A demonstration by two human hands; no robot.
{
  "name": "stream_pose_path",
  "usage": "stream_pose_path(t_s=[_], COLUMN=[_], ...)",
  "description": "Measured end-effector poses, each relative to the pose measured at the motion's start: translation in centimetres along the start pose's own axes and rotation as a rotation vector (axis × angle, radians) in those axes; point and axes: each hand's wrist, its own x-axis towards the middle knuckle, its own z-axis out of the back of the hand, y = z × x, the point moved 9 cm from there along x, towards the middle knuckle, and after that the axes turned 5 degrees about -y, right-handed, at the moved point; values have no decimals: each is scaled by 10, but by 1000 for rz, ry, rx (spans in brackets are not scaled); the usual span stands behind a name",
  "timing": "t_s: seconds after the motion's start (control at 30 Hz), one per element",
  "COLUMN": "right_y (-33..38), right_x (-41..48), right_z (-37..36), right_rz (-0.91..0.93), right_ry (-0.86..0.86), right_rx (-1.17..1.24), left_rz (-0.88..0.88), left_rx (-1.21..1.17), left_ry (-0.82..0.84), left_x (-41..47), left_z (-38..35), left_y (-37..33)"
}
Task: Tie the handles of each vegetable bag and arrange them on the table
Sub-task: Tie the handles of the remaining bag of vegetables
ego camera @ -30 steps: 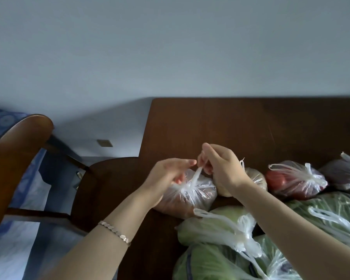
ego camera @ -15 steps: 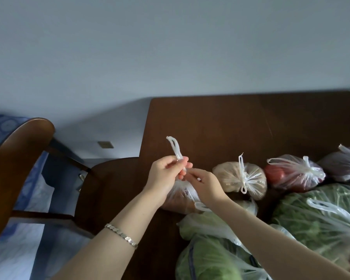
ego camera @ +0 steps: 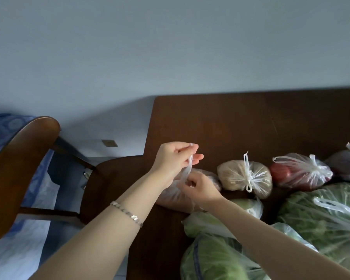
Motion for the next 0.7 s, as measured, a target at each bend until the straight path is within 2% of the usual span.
stream_pose_path(t_s=[0.07, 0.13, 0.2, 0.3, 0.43, 0.57, 0.7], right_y=[-5, -14, -26, -35, -36, -35, -41], right_x=[0, -1, -1, -1, 0, -1, -6], right_z=[4, 6, 6, 8, 19, 26, 30], right_rz=[-92, -233, -343, -394, -348, -273, -313], right_ry=[-13, -29, -42, -56, -155, -236, -337], right_rx=[109, 279, 374, 446, 498, 393, 356], left_rz=[-15, -122, -170, -279, -496, -509, -451], left_rx=[138, 518, 747, 848, 965, 891, 799], left_ry=[-18, -84, -111, -21, 54, 55, 50], left_x=[9, 13, 11, 2, 0, 0, 1], left_z=[0, 8, 15, 10, -1, 4, 8], left_y=[5, 6, 16, 33, 40, 42, 45])
